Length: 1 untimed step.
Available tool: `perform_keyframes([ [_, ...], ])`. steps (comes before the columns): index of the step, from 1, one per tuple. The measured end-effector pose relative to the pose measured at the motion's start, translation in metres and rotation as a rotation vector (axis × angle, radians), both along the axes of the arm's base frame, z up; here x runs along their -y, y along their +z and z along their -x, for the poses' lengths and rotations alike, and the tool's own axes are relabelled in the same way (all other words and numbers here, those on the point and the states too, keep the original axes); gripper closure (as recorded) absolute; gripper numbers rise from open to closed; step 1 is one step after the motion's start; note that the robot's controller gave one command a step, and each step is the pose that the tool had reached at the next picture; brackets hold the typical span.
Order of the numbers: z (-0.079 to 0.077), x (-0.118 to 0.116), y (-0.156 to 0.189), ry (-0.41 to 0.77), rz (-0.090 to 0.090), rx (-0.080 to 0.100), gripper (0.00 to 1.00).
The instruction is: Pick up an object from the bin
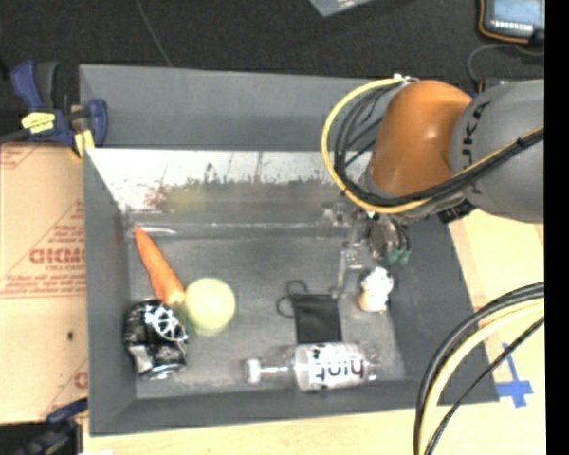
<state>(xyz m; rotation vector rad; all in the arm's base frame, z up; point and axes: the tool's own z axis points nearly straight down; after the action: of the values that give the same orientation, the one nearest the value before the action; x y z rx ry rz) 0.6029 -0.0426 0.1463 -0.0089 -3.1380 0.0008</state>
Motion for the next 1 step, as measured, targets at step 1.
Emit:
perform_keyframes([
  [1, -0.0017, 0.0, 0.0047, 0.001, 0.001, 0.008, 0.0],
])
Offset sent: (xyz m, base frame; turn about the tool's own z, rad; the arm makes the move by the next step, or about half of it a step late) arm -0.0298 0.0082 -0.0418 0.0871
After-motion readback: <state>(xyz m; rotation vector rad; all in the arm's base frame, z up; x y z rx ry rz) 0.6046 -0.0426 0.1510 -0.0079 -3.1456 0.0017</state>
